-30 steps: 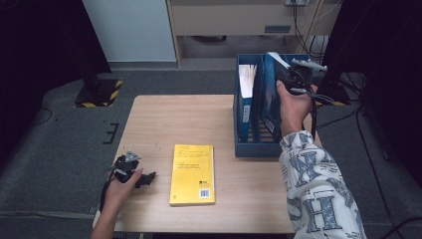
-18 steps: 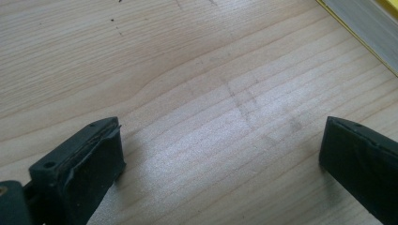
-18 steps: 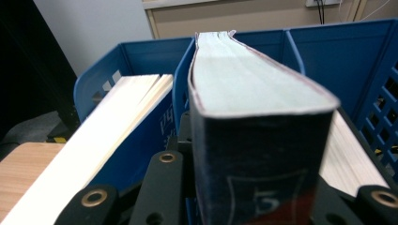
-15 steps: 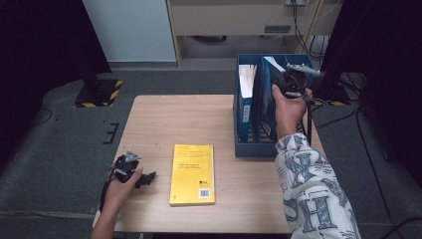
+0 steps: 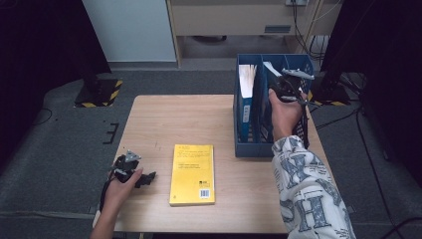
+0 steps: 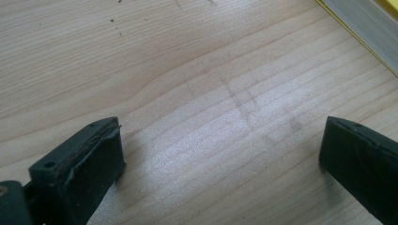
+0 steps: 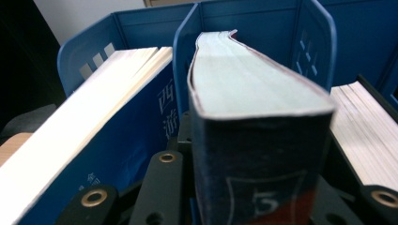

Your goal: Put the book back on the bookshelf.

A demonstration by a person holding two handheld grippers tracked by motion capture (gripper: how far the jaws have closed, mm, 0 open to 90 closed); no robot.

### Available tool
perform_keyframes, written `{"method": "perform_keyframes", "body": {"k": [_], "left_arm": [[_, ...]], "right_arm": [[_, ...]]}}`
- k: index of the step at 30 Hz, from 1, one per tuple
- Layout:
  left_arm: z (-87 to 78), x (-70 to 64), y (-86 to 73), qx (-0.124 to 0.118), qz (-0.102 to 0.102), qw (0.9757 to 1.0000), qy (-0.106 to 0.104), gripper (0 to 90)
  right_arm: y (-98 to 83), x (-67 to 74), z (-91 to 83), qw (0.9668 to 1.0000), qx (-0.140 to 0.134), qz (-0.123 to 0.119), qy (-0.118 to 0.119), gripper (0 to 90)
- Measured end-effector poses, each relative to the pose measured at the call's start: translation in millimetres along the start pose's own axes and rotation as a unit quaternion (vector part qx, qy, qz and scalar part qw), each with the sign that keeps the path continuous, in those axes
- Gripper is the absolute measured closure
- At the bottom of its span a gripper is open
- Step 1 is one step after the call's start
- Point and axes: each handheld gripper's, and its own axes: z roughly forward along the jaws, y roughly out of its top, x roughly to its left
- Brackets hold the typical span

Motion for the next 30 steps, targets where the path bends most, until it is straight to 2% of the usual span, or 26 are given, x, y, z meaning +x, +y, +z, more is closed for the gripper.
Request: {"method": "perform_keyframes", "body": {"k": [13, 16, 20, 30], "left_arm": [[0.1, 0.1, -0.1, -0.001, 0.000, 1.0000, 0.000, 0.0], [0.1, 0.1, 0.0, -0.001, 0.001, 1.0000, 0.000, 0.0], [0.1, 0.1, 0.0, -0.001, 0.001, 1.0000, -0.001, 0.0], [0.2, -0.1, 0.1, -0.001, 0.000, 1.0000, 0.000, 0.0]], "right_arm": [[-8.1, -1.8, 5.6, 1.0000, 0.005, 0.000, -0.004, 73.7], [-12.9, -3.5, 7.4, 0.9999, 0.008, 0.008, -0.004, 73.6], [-13.5, -1.6, 6.7, 1.0000, 0.007, 0.002, -0.002, 73.6], [-11.2, -2.2, -6.1, 0.9986, 0.052, -0.007, 0.006, 72.6]]}}
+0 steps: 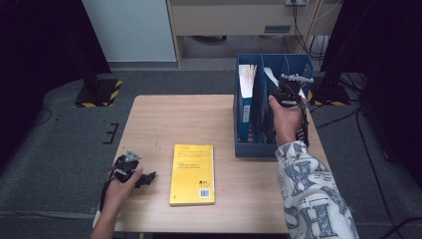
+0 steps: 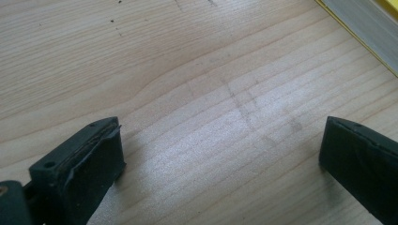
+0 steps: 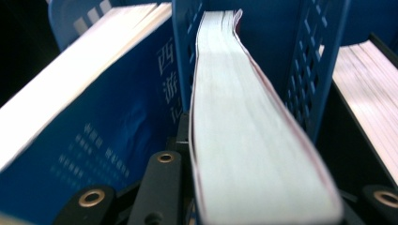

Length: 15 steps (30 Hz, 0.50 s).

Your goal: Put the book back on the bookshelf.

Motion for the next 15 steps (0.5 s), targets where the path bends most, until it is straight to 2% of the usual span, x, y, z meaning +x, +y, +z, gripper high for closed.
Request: {"method": "perform_keyframes", "body": {"k": [15], "left_arm": [[0.1, -0.4, -0.3, -0.002, -0.001, 1.0000, 0.002, 0.0]], "right_arm": [[-22.2, 0.5, -22.7, 0.9992, 0.033, -0.010, 0.023, 70.8]]}}
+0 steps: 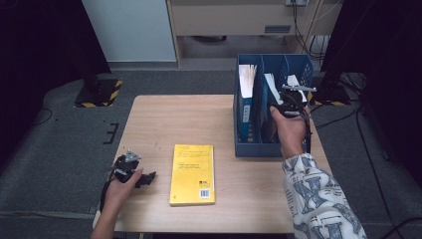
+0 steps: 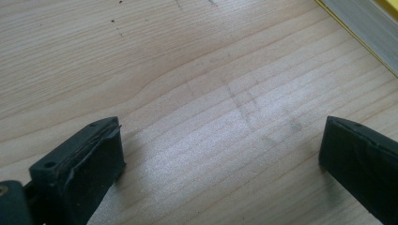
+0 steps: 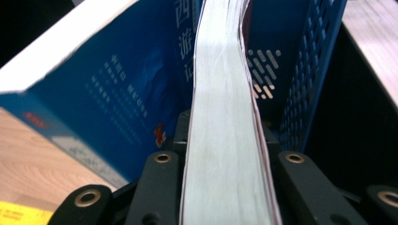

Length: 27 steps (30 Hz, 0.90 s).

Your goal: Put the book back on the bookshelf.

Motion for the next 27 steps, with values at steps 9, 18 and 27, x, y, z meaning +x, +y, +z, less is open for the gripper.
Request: {"method": "perform_keyframes", "body": {"k": [9, 18, 27], "left_arm": [[0.0, 0.0, -0.1, 0.000, 0.000, 1.0000, 0.000, 0.0], [0.0, -0.1, 0.0, 0.000, 0.000, 1.0000, 0.000, 0.0], [-0.1, -0.1, 0.0, 0.000, 0.000, 1.0000, 0.000, 0.0]], "right_arm": [[-2.3, 4.3, -2.2, 1.0000, 0.000, -0.002, 0.007, 67.5], [9.9, 6.5, -6.4, 0.9998, -0.005, 0.002, 0.019, 63.3], [17.7, 7.5, -3.7, 0.9995, 0.003, 0.007, 0.030, 60.8]]}}
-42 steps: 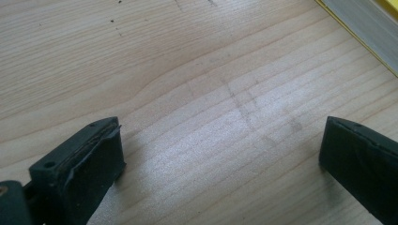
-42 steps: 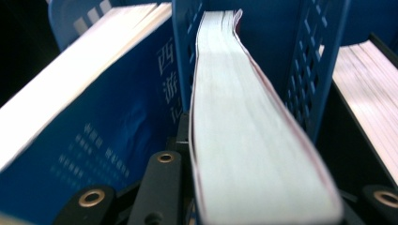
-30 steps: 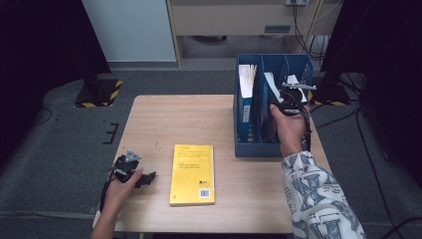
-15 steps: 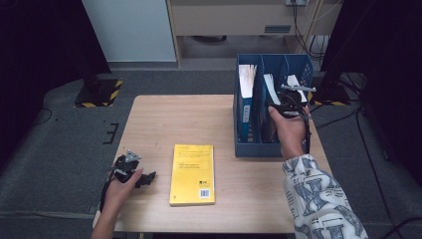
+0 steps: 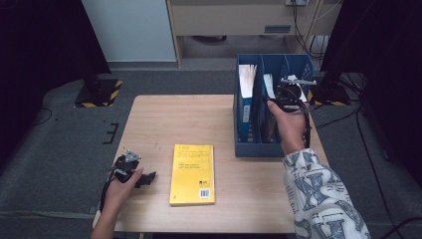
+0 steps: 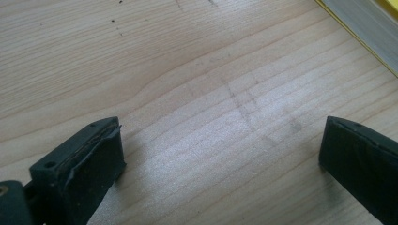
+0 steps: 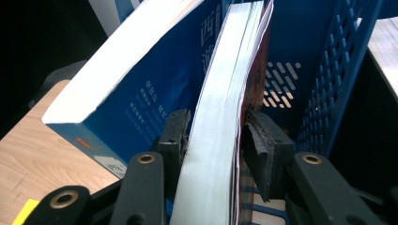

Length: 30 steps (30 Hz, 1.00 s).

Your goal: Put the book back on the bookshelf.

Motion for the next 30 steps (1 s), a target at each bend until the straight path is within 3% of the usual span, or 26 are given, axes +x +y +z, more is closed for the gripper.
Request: {"method": "perform_keyframes", "body": {"k": [16, 30], "left_arm": [[0.1, -0.1, 0.1, 0.000, 0.000, 1.0000, 0.000, 0.0], [0.2, -0.2, 0.2, 0.000, 0.000, 1.0000, 0.000, 0.0]], "right_arm": [[5.1, 0.2, 4.3, 0.9999, 0.004, 0.011, 0.008, 60.8], [5.1, 2.9, 1.5, 0.9997, -0.004, -0.007, -0.022, 71.8]]}}
